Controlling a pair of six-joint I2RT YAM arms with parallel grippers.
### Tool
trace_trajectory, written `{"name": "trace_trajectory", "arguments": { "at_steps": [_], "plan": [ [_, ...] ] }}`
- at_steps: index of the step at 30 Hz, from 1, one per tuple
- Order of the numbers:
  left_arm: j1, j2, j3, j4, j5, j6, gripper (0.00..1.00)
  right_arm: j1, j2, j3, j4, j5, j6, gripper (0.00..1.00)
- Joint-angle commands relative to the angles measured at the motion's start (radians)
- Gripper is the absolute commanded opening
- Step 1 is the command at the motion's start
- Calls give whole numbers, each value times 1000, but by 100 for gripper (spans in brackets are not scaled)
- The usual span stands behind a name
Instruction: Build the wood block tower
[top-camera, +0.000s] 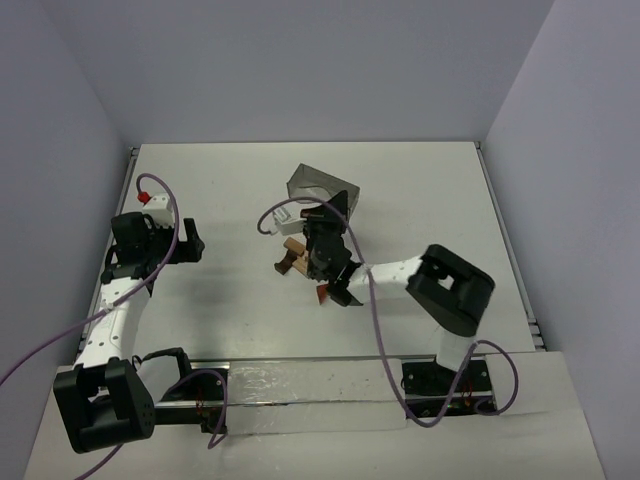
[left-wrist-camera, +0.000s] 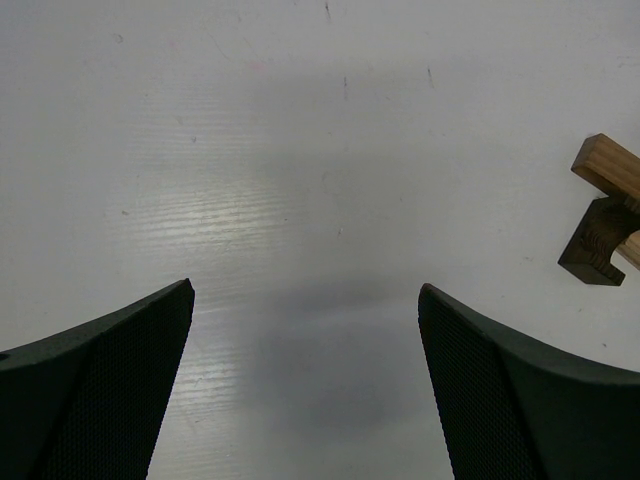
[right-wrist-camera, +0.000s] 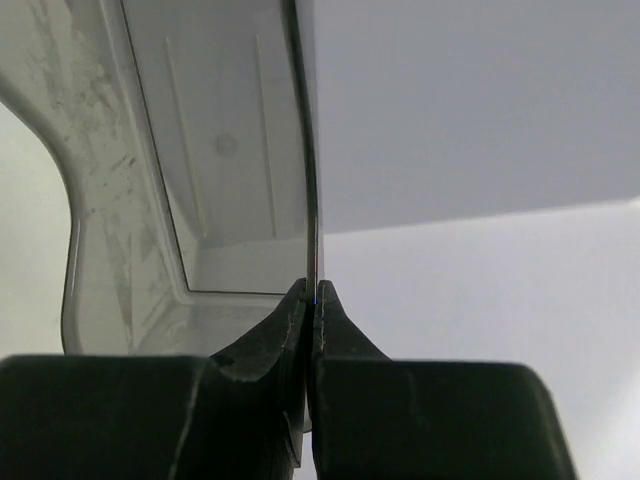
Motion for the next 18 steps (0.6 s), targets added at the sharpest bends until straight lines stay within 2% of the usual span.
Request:
{"name": "trace_trajectory", "arguments": {
  "at_steps": [1,2,4,8,10,13,18],
  "plan": [
    [8,-21,38,16,37,7,99,-9,-138,152,-897,-93,776,0],
    [8,-20,39,16,38,8,99,-21,-157,215,-1177,-172,924,0],
    [10,-21,37,16,44,11,99,-63,-163,328,-1416,-319,1092,0],
    [11,-29,36,13,59,19,99,-183,-192,457,-1672,-583,1277,0],
    [11,-35,35,12,65,22,99,-273,-212,473,-1731,-730,1329,0],
    [11,-42,34,9,72,27,99,-388,-242,432,-1741,-826,1351,0],
    [11,-48,34,2,93,38,99,-745,-281,351,-1724,-1010,1307,0]
  ]
}}
